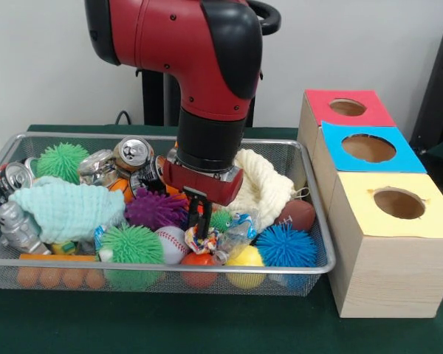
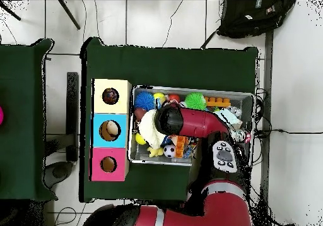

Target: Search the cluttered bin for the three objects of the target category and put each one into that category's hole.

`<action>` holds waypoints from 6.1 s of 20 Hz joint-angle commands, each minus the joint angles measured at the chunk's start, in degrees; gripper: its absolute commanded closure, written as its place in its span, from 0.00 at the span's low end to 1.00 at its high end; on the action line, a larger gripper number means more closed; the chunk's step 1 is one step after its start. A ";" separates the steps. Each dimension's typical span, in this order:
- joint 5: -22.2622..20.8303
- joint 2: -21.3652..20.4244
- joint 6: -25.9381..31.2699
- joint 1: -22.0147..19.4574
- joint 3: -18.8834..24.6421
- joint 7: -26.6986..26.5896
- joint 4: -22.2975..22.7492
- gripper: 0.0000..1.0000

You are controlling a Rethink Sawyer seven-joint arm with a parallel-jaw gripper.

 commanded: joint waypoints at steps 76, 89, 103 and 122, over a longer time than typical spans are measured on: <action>25.28 -9.86 27.02 20.96 -9.98 22.09 -7.88 1.00; 26.55 -4.89 20.89 20.93 -8.67 21.51 -9.43 1.00; 27.04 -3.07 18.12 23.29 -9.82 23.04 -8.54 1.00; 30.08 -0.48 12.40 25.07 -8.39 23.08 -6.07 1.00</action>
